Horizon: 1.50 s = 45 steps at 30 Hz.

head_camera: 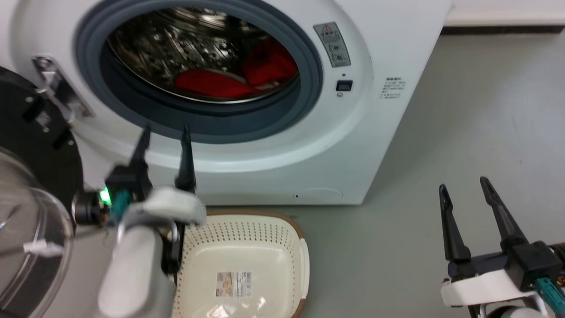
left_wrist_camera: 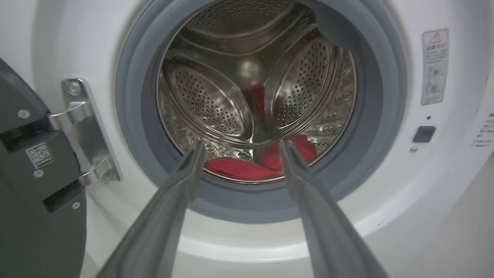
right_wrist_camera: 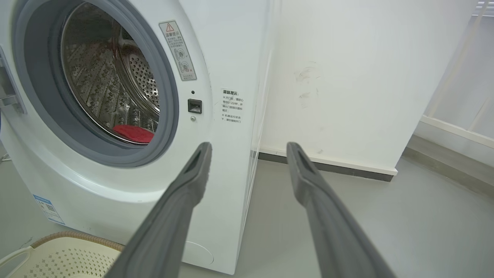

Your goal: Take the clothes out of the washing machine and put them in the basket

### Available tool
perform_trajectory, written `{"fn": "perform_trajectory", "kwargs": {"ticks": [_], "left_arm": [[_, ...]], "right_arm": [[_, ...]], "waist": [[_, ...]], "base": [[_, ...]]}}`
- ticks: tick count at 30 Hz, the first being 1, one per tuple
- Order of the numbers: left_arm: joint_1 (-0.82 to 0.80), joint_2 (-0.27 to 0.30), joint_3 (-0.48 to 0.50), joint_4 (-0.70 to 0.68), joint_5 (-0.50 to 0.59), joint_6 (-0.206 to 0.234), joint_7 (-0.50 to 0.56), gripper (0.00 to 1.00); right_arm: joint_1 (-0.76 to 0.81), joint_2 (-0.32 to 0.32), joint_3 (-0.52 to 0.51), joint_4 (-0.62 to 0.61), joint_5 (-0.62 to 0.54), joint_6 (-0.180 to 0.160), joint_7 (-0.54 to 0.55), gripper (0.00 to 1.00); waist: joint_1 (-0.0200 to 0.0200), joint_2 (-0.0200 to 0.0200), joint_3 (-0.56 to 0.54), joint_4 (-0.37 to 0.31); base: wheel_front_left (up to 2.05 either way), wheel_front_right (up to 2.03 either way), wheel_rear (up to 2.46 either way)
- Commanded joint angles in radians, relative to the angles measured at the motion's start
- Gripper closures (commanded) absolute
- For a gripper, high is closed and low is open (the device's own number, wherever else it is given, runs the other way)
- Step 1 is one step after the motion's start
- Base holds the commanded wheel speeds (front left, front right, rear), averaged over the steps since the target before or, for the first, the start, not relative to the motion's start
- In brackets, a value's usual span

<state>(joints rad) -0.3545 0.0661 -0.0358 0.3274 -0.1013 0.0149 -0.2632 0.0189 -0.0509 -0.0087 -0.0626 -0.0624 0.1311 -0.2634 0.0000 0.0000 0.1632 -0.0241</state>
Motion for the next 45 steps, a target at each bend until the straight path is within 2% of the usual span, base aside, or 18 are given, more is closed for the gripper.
{"fn": "perform_trajectory", "kwargs": {"ticks": [1, 8, 20, 33, 39, 45], "left_arm": [[-0.049, 0.011, 0.006, 0.028, -0.001, -0.008, -0.002, 0.0], [-0.397, 0.088, -0.001, 0.322, 0.026, -0.045, 0.034, 0.0], [-0.874, 0.206, -0.042, 0.629, 0.043, -0.108, 0.259, 0.0], [-1.155, 0.31, -0.115, 0.79, 0.075, -0.137, 0.435, 0.0], [-1.283, 0.335, -0.174, 0.837, 0.091, -0.142, 0.582, 0.0], [-1.354, 0.34, -0.215, 0.871, 0.072, -0.144, 0.685, 0.0]], "right_arm": [[-0.021, 0.001, 0.0, -0.005, 0.002, -0.001, -0.002, 0.0], [-0.095, 0.002, 0.01, -0.016, 0.017, -0.001, -0.002, 0.0], [-0.241, 0.002, 0.01, -0.049, 0.074, -0.001, -0.002, 0.0], [-0.313, 0.002, 0.01, -0.078, 0.131, -0.001, -0.002, 0.0], [-0.33, 0.002, 0.015, -0.088, 0.151, -0.001, -0.002, 0.0], [-0.337, 0.002, 0.011, -0.091, 0.166, -0.001, -0.002, 0.0]], "waist": [[0.0, 0.0, 0.049, -0.027], [0.0, 0.0, 0.18, -0.084], [0.0, 0.0, 0.445, -0.18], [0.0, 0.0, 0.619, -0.246], [0.0, 0.0, 0.673, -0.262], [0.0, 0.0, 0.705, -0.273]], "base": [[0.0, 0.0, 0.0], [0.0, 0.0, 0.0], [0.0, 0.0, 0.0], [0.0, 0.0, 0.0], [0.0, 0.0, 0.0], [0.0, 0.0, 0.0]]}}
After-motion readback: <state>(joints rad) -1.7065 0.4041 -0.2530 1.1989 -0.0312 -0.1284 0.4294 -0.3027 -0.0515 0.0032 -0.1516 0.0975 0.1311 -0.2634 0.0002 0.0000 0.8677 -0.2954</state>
